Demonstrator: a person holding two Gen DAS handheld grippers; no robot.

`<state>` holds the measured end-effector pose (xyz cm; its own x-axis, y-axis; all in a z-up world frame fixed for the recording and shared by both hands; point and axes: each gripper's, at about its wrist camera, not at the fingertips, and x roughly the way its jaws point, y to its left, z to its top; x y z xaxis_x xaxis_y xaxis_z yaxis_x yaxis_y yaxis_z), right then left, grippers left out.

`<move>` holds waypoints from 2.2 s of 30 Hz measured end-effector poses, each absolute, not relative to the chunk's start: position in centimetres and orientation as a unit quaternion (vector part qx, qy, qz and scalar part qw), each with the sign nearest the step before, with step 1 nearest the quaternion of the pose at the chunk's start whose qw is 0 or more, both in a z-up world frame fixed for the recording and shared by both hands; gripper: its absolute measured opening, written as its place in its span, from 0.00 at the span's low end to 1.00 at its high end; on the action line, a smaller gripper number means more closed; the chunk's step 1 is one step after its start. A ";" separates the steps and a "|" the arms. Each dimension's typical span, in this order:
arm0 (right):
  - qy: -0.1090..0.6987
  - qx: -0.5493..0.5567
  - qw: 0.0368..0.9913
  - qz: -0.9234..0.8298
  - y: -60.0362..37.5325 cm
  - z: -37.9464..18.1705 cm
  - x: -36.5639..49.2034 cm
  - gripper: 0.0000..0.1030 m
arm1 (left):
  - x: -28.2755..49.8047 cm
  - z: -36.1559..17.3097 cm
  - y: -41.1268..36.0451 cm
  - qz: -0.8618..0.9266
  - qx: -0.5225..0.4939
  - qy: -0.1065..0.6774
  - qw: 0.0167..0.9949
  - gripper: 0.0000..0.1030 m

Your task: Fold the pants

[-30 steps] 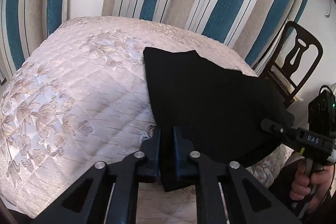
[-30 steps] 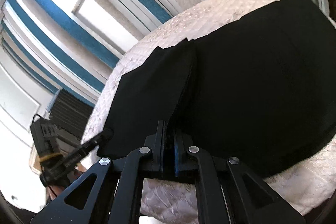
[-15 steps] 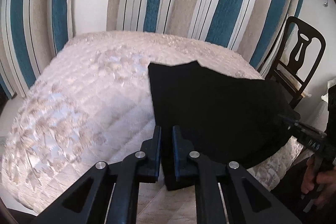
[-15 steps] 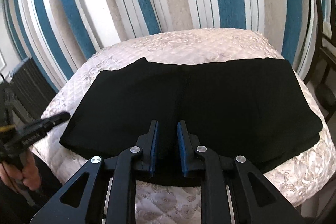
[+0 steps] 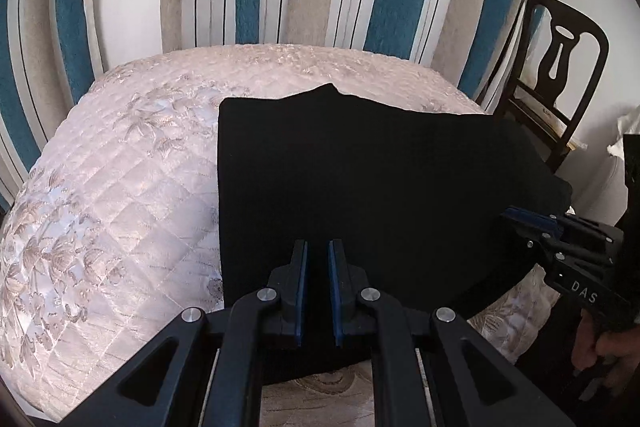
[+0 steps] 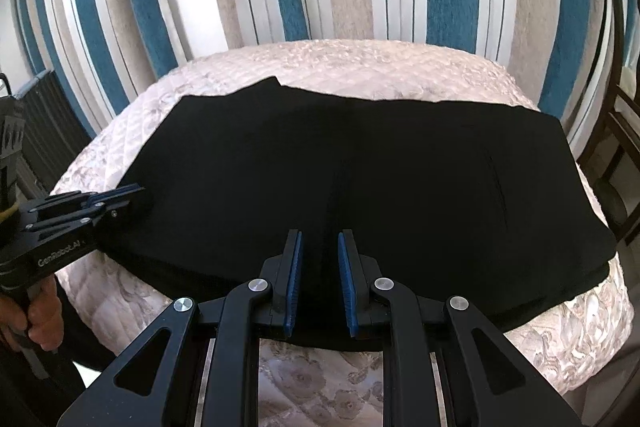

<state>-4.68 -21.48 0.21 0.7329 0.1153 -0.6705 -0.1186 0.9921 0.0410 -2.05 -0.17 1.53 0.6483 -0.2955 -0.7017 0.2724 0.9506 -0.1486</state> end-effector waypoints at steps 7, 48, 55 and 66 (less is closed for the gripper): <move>0.352 -0.011 0.934 0.059 -21.3 1.0 -4.5 0.18 | -1.6 2.3 0.0 -0.155 -0.013 0.386 0.909 0.12; 0.350 -0.065 0.932 0.065 -19.3 0.8 -5.2 0.18 | -3.9 1.8 -0.7 -0.161 0.006 0.379 0.911 0.29; 0.355 -0.067 0.931 0.059 -19.5 0.3 -5.3 0.18 | -4.1 1.5 -0.8 -0.157 0.006 0.376 0.913 0.30; 0.352 -0.053 0.934 0.043 -21.1 0.4 -5.5 0.24 | -3.8 1.7 -0.9 -0.153 0.010 0.379 0.913 0.30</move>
<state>-5.54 -21.12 0.40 0.7491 0.0437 -0.6610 -0.1184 0.9906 -0.0688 -3.81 -0.91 1.74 0.6657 -0.2720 -0.6949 0.2865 0.9530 -0.0985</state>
